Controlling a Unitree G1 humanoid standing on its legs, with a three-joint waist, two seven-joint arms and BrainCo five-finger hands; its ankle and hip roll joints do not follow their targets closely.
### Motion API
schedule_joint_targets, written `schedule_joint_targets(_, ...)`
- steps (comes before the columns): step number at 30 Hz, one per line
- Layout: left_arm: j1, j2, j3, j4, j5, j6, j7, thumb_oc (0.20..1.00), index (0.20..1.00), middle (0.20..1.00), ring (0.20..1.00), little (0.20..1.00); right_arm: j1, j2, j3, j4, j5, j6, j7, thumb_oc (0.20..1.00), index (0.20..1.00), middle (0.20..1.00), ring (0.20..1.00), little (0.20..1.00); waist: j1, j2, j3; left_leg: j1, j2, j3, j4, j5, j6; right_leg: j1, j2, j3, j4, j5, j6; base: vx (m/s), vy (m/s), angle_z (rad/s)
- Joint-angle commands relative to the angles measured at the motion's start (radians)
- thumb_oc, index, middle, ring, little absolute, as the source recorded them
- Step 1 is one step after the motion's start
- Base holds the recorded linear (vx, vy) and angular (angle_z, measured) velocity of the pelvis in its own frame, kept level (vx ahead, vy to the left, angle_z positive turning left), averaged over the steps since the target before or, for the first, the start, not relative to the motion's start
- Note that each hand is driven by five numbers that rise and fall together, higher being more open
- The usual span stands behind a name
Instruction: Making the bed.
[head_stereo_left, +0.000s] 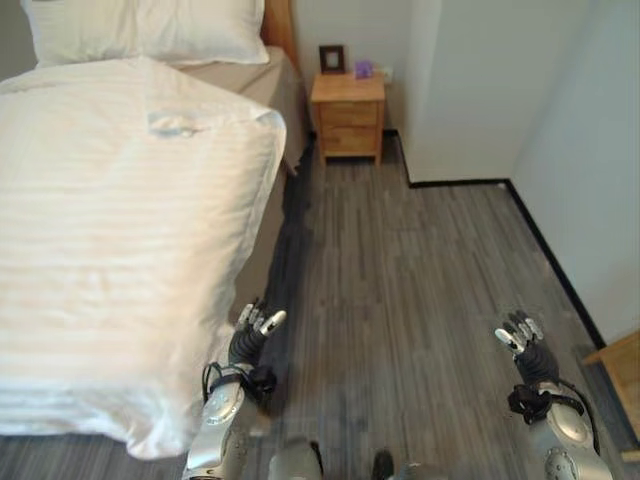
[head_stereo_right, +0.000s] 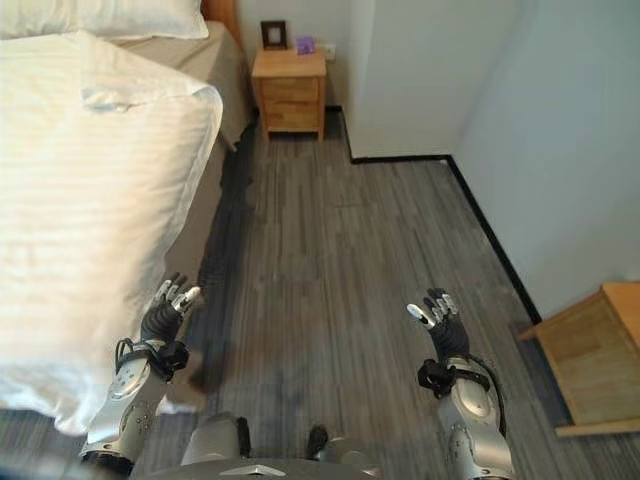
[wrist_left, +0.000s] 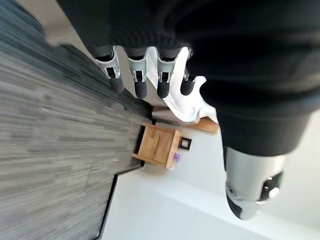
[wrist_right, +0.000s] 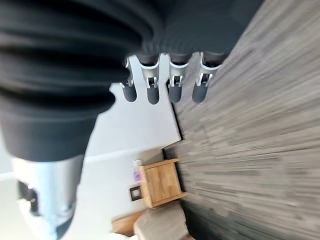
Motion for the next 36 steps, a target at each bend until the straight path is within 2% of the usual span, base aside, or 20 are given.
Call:
schedule_joint_targets(1, -0.013, 0.036, -0.011, -0.043, -0.009, -0.054, -0.038, 1.0, 1.0, 1.0, 1.0, 1.0, -0.016, -0.041, -0.028, -0.067, -0.041, -0.053, 0.005, 1.0, 1.0, 1.0, 1.0, 1.0, 0.066, 0.048, -0.005, 0.102, -0.069, 0.0, -0.497, 0.142, 0.004, 0.138, -0.047, 0.035, -0.037, -0.118, 0.13, 1.01, 0.081, 0.32)
schedule_joint_targets(4, 0.015, 0.039, 0.005, -0.053, 0.03, -0.049, -0.02, 1.0, 1.0, 1.0, 1.0, 1.0, -0.039, -0.032, -0.004, -0.06, -0.069, -0.036, 0.019, 1.0, 1.0, 1.0, 1.0, 1.0, 0.105, 0.042, -0.047, 0.088, -0.086, 0.033, -0.583, 0.206, 0.006, 0.233, -0.066, 0.039, -0.023, -0.123, 0.157, 0.7, 0.019, 0.05)
schedule_joint_targets(6, 0.036, 0.041, 0.032, -0.065, 0.013, -0.049, -0.025, 1.0, 1.0, 1.0, 1.0, 1.0, -0.045, -0.009, 0.022, -0.08, -0.07, -0.032, 0.04, 1.0, 1.0, 1.0, 1.0, 1.0, 0.121, 0.029, -0.074, 0.127, -0.11, 0.047, -0.571, 0.193, 0.05, 0.228, -0.085, 0.052, 0.063, -0.103, 0.178, 0.79, 0.078, -0.33)
schedule_joint_targets(7, 0.033, 0.047, 0.037, -0.062, 0.021, -0.054, -0.023, 1.0, 1.0, 1.0, 1.0, 1.0, -0.045, -0.002, 0.035, -0.087, -0.075, -0.035, 0.049, 1.0, 1.0, 1.0, 1.0, 1.0, 0.131, 0.004, -0.078, 0.13, -0.14, 0.042, -0.535, 0.162, 0.082, 0.2, -0.11, 0.057, 0.192, -0.038, 0.211, 0.62, 0.144, -0.08)
schedule_joint_targets(8, 0.034, 0.053, 0.034, -0.064, 0.033, -0.049, -0.023, 1.0, 1.0, 1.0, 1.0, 1.0, -0.05, 0.008, 0.046, -0.086, -0.082, -0.037, 0.055, 1.0, 1.0, 1.0, 1.0, 1.0, 0.136, -0.016, -0.074, 0.147, -0.162, 0.034, -0.5, 0.123, 0.107, 0.168, -0.131, 0.065, 0.367, 0.104, 0.242, 0.39, 0.106, 0.05)
schedule_joint_targets(9, 0.033, 0.053, 0.034, -0.064, 0.033, -0.049, -0.023, 1.0, 1.0, 1.0, 1.0, 1.0, -0.051, 0.008, 0.046, -0.085, -0.083, -0.037, 0.055, 1.0, 1.0, 1.0, 1.0, 1.0, 0.14, -0.013, -0.078, 0.14, -0.156, 0.038, -0.496, 0.121, 0.107, 0.16, -0.129, 0.071, 0.369, 0.106, 0.242, 0.62, 0.231, 0.2)
schedule_joint_targets(10, 0.017, 0.067, 0.031, -0.074, 0.027, -0.051, -0.014, 1.0, 1.0, 1.0, 1.0, 1.0, -0.052, 0.034, 0.059, -0.092, -0.056, -0.037, 0.048, 1.0, 1.0, 1.0, 1.0, 1.0, 0.115, 0.006, -0.046, 0.242, -0.164, 0.018, -0.499, 0.064, 0.143, 0.039, -0.164, 0.091, 0.652, 0.252, 0.256, 0.65, 0.257, 0.08)
schedule_joint_targets(13, 0.004, 0.072, 0.032, -0.074, 0.017, -0.051, -0.017, 1.0, 1.0, 1.0, 1.0, 1.0, -0.055, 0.05, 0.074, -0.087, -0.028, -0.038, 0.065, 1.0, 1.0, 1.0, 1.0, 1.0, 0.073, 0.05, -0.014, 0.359, -0.154, -0.005, -0.558, 0.031, 0.161, -0.139, -0.145, 0.097, 0.826, 0.207, 0.23, 0.57, 0.206, 0.44)
schedule_joint_targets(14, 0.001, 0.077, 0.032, -0.072, 0.015, -0.053, -0.017, 1.0, 1.0, 1.0, 1.0, 1.0, -0.055, 0.045, 0.079, -0.089, -0.044, -0.033, 0.063, 1.0, 1.0, 1.0, 1.0, 1.0, 0.054, 0.064, 0.003, 0.41, -0.153, -0.032, -0.581, 0.025, 0.162, -0.22, -0.144, 0.091, 0.857, 0.147, 0.217, 0.63, 0.049, 0.36)
schedule_joint_targets(15, -0.01, 0.088, 0.039, -0.072, 0.006, -0.055, -0.018, 1.0, 1.0, 1.0, 1.0, 1.0, -0.047, 0.038, 0.07, -0.105, -0.045, -0.029, 0.073, 1.0, 1.0, 1.0, 1.0, 1.0, 0.02, 0.08, 0.013, 0.479, -0.152, -0.064, -0.608, 0.003, 0.147, -0.316, -0.169, 0.026, 0.75, 0.074, 0.182, 0.8, 0.031, 0.21)
schedule_joint_targets(19, -0.011, 0.094, 0.033, -0.072, -0.004, -0.05, -0.037, 1.0, 1.0, 1.0, 1.0, 1.0, -0.029, 0.028, 0.042, -0.098, -0.068, -0.028, 0.067, 1.0, 1.0, 1.0, 1.0, 1.0, -0.016, 0.069, 0.021, 0.547, -0.162, -0.112, -0.608, -0.056, 0.122, -0.353, -0.147, 0.024, 0.484, 0.07, 0.187, 0.65, -0.118, 0.52)
schedule_joint_targets(20, -0.024, 0.092, 0.03, -0.043, 0.011, -0.054, -0.039, 1.0, 1.0, 1.0, 1.0, 1.0, -0.004, 0.02, 0.015, -0.112, -0.106, -0.027, 0.057, 1.0, 1.0, 1.0, 1.0, 1.0, -0.06, 0.049, 0.012, 0.62, -0.166, -0.176, -0.608, -0.114, 0.088, -0.351, -0.082, 0.147, 0.157, 0.091, 0.224, 0.55, -0.157, 0.61)
schedule_joint_targets(22, -0.053, 0.093, 0.022, -0.03, 0.024, -0.062, -0.034, 1.0, 1.0, 1.0, 1.0, 1.0, 0.01, 0.019, -0.001, -0.129, -0.104, -0.03, 0.053, 1.0, 1.0, 1.0, 1.0, 1.0, -0.081, 0.037, 0.001, 0.658, -0.154, -0.207, -0.608, -0.136, 0.067, -0.375, -0.092, 0.196, 0.0, 0.141, 0.254, 0.7, -0.197, 0.8)
schedule_joint_targets(24, -0.048, 0.082, 0.017, -0.026, 0.05, -0.069, -0.033, 1.0, 1.0, 1.0, 1.0, 1.0, 0.028, 0.012, -0.012, -0.136, -0.118, -0.032, 0.059, 1.0, 1.0, 1.0, 1.0, 1.0, -0.098, 0.043, -0.021, 0.713, -0.132, -0.225, -0.608, -0.137, 0.042, -0.368, -0.085, 0.125, -0.049, 0.182, 0.266, 0.79, -0.223, 1.33)
schedule_joint_targets(27, -0.052, 0.074, 0.009, -0.029, 0.037, -0.07, -0.036, 1.0, 1.0, 1.0, 1.0, 1.0, 0.033, 0.002, -0.025, -0.133, -0.113, -0.035, 0.059, 1.0, 1.0, 1.0, 1.0, 1.0, -0.112, 0.042, -0.038, 0.733, -0.097, -0.251, -0.566, -0.101, 0.021, -0.353, -0.085, 0.129, 0.018, 0.186, 0.244, 0.58, -0.248, 0.51)
schedule_joint_targets(30, -0.052, 0.061, -0.001, -0.037, 0.0, -0.064, -0.042, 1.0, 1.0, 1.0, 1.0, 1.0, 0.002, -0.032, -0.027, -0.126, -0.115, -0.06, 0.044, 1.0, 1.0, 1.0, 1.0, 1.0, -0.097, 0.044, -0.032, 0.538, 0.005, -0.245, -0.03, 0.156, -0.021, -0.256, -0.061, 0.118, 0.074, 0.125, 0.158, 0.57, -0.398, 0.18)
schedule_joint_targets(31, -0.052, 0.061, -0.001, -0.037, 0.0, -0.064, -0.042, 1.0, 1.0, 1.0, 1.0, 1.0, 0.002, -0.032, -0.027, -0.126, -0.115, -0.06, 0.044, 1.0, 1.0, 1.0, 1.0, 1.0, -0.098, 0.045, -0.033, 0.536, 0.006, -0.246, -0.028, 0.154, -0.021, -0.257, -0.06, 0.117, 0.074, 0.125, 0.158, 0.5, -0.502, 0.58)
schedule_joint_targets(32, -0.051, 0.058, 0.008, -0.054, -0.05, -0.056, -0.045, 1.0, 1.0, 1.0, 1.0, 1.0, -0.028, -0.044, -0.028, -0.127, -0.055, -0.075, 0.035, 1.0, 1.0, 1.0, 1.0, 1.0, -0.051, 0.006, 0.012, 0.375, 0.021, -0.199, 0.262, 0.171, 0.009, -0.155, -0.06, 0.097, 0.051, 0.08, 0.105, 0.33, -0.355, 0.34)
schedule_joint_targets(35, -0.051, 0.059, 0.018, -0.048, -0.057, -0.054, -0.051, 1.0, 1.0, 1.0, 1.0, 1.0, -0.053, -0.066, -0.037, -0.105, -0.078, -0.071, 0.014, 1.0, 1.0, 1.0, 1.0, 1.0, 0.009, -0.02, 0.049, 0.226, 0.033, -0.128, 0.309, 0.13, 0.011, -0.057, -0.062, 0.09, 0.006, 0.053, 0.093, 0.49, -0.362, -0.02)
schedule_joint_targets(36, -0.049, 0.051, 0.018, -0.036, -0.092, -0.054, -0.061, 1.0, 1.0, 1.0, 1.0, 1.0, -0.069, -0.078, -0.047, -0.114, -0.081, -0.071, 0.001, 1.0, 1.0, 1.0, 1.0, 1.0, 0.044, -0.015, 0.06, 0.138, 0.037, -0.061, 0.211, 0.108, 0.002, 0.013, -0.064, 0.072, -0.014, 0.019, 0.092, 0.49, -0.104, 0.07)
